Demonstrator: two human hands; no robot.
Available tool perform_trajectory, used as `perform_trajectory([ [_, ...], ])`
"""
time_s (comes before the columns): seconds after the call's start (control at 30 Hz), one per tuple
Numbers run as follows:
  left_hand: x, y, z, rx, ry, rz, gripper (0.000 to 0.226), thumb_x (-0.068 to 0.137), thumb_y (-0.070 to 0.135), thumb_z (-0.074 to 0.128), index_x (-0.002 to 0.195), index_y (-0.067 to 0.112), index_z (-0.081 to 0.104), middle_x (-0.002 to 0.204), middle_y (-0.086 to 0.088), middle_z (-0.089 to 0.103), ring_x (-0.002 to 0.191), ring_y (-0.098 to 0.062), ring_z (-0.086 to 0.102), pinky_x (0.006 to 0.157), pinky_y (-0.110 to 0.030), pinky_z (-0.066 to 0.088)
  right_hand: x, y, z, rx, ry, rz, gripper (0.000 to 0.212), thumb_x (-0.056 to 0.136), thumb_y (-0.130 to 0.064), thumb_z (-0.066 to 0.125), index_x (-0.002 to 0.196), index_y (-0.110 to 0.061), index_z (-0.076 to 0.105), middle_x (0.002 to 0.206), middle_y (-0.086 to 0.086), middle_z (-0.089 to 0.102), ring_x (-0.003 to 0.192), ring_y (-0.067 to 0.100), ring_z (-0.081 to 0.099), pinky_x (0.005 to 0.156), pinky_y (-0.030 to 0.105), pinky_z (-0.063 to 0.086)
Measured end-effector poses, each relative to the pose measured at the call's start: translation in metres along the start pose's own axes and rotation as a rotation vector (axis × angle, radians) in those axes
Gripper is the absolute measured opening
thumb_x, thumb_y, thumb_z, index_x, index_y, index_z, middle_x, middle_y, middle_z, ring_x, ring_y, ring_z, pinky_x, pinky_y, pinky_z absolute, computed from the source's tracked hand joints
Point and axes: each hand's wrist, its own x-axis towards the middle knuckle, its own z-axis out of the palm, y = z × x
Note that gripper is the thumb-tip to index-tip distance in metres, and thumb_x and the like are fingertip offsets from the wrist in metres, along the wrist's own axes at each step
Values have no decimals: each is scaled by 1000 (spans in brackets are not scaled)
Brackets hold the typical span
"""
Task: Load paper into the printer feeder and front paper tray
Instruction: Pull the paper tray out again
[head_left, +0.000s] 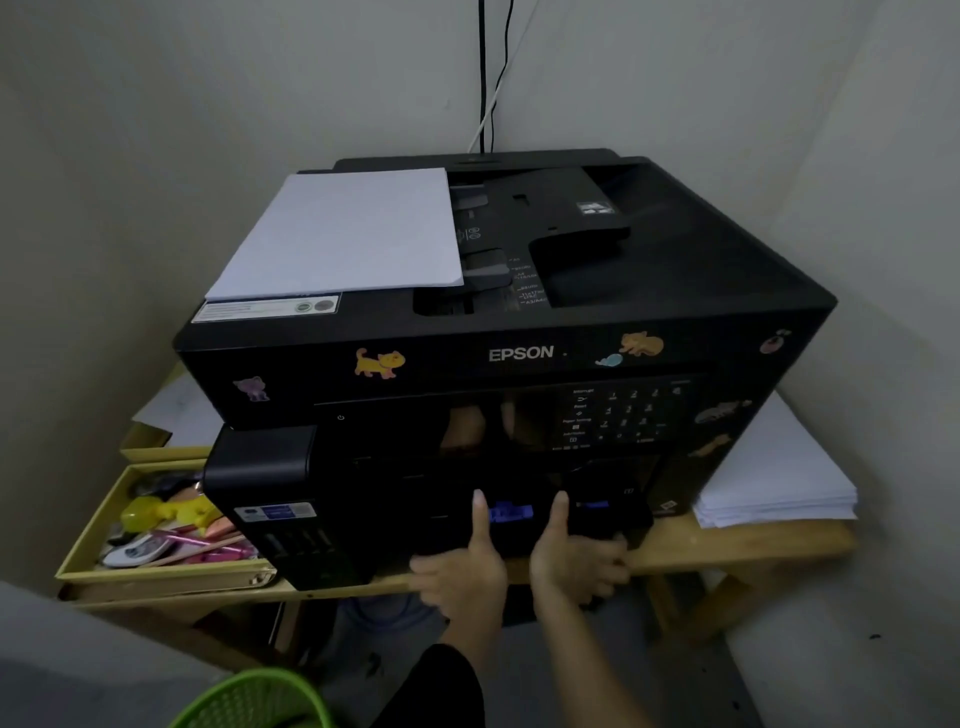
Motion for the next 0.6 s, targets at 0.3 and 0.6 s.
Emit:
perform_trajectory([
  [0.3,22,-25,-10,913,-27,785,76,92,61,11,141,10,38,148,-13,35,140,-27,30,120,-40,16,16,36,-3,-898,-36,-900,67,88,-48,20,113,-9,68,126,13,61,129,31,43,112,50,29],
  [0.6,29,-28,-25,1117,-42,900,88,84,69,-6,152,17,15,158,-9,14,147,-25,10,122,-37,8,25,27,-23,-1069,-259,-893,70,92,-57,9,147,-20,31,158,4,22,149,27,-1,120,51,-2],
])
